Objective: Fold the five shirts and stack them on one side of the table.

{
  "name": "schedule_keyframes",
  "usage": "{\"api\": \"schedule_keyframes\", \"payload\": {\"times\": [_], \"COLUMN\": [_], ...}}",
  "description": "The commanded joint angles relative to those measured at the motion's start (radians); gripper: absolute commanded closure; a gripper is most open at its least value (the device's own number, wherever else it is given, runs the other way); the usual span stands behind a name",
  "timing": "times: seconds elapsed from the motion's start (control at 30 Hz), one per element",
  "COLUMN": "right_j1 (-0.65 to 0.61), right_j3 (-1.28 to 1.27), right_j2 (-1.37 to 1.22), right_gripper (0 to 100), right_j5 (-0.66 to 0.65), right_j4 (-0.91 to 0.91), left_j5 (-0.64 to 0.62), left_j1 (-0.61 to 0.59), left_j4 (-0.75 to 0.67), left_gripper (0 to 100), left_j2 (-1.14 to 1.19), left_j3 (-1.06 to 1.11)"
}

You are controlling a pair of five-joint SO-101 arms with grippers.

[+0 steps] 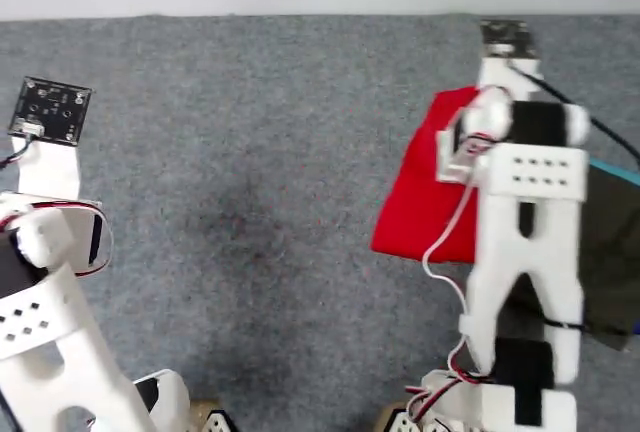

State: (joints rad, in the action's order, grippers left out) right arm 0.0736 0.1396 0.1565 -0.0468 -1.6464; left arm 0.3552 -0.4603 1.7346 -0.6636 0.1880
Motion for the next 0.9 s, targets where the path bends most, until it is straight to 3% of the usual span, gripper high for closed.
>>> {"api": "schedule_keyframes", "payload": {"times": [0.0, 0.2, 0.57, 0.77, 0.87], "right_j1": [0.114, 0.266, 0.492, 0.567, 0.567], "right_j3": [0.012, -0.029, -0.147, -0.144, -0.146], "right_j2": [0.064, 0.045, -0.068, -0.054, 0.008], "right_gripper": [99.0, 99.0, 97.4, 68.9, 69.0], "right_j5": [-0.095, -0.236, -0.499, -0.545, -0.548], "right_j4": [-0.015, 0.019, 0.302, 0.3, 0.298], "left_j5": [0.006, 0.006, 0.006, 0.006, 0.006], "left_j1": [-0.005, 0.0, 0.0, 0.0, 0.0], "left_j4": [0.017, 0.017, 0.017, 0.017, 0.017], "left_gripper": [99, 99, 99, 99, 99], "left_j2": [-0.015, -0.015, -0.015, -0.015, -0.015], "left_j3": [-0.005, -0.005, -0.005, -0.005, -0.005]}}
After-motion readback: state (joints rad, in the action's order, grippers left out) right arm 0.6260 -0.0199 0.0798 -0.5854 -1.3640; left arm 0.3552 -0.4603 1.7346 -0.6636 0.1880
